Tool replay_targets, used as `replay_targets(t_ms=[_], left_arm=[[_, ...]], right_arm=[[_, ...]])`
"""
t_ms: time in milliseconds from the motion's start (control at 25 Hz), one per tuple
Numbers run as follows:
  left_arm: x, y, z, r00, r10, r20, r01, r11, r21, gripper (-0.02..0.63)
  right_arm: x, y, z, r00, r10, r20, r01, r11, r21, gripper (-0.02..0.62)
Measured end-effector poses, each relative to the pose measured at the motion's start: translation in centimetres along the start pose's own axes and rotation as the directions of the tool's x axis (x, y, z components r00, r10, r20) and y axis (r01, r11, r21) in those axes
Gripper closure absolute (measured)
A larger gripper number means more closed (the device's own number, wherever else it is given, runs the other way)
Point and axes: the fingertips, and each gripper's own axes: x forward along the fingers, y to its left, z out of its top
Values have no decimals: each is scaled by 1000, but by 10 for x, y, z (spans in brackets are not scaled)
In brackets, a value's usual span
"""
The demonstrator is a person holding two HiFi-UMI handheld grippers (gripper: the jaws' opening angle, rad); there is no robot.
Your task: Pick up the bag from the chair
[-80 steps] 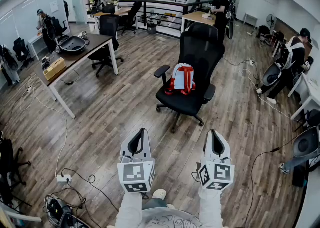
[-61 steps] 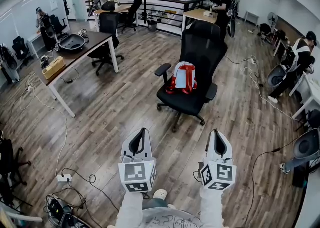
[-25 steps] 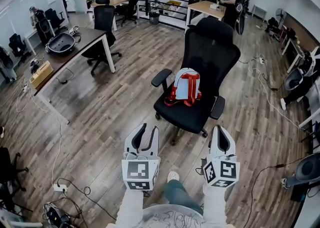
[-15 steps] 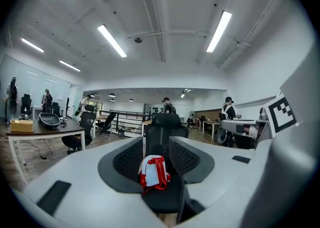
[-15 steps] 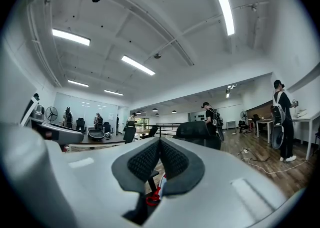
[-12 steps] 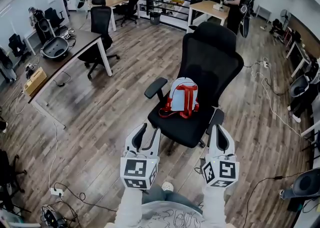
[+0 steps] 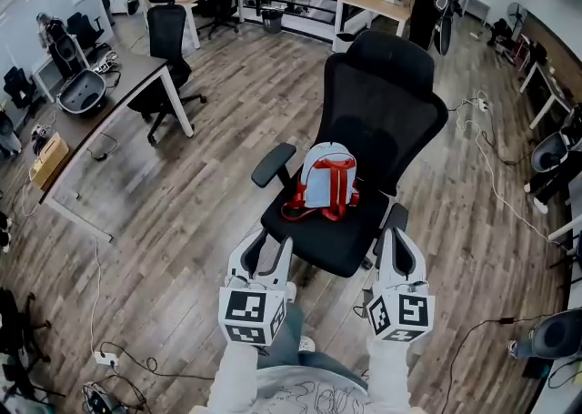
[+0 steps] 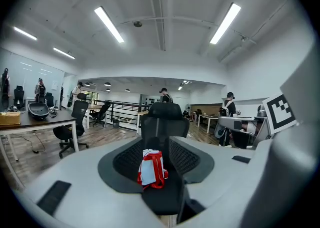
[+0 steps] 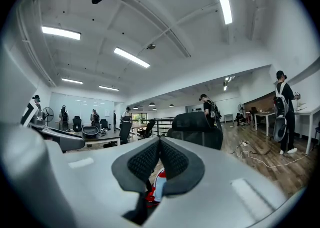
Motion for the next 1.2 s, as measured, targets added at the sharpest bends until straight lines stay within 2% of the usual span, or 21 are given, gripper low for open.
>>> replay_targets(t_ms=[360, 600, 840, 1000, 1200], left_arm=[[105, 47, 12, 995, -91, -37, 90, 996, -12, 454], [173, 72, 14, 981, -180, -75, 179, 984, -18, 453], [229, 85, -12, 956, -252, -148, 250, 968, -35, 442], [257, 84, -38, 930, -305, -204, 306, 952, -28, 434], [287, 75, -72, 904, -369, -213, 370, 928, -41, 431]], right_arm=[[114, -9, -3, 998, -60, 8, 60, 998, 9, 584], [175, -13, -7, 994, -112, 3, 112, 994, 7, 584], [212, -22, -21, 989, -149, -22, 149, 989, -19, 584], [227, -33, -32, 983, -178, -34, 177, 984, -21, 584], [238, -46, -53, 978, -196, -73, 194, 980, -34, 584]])
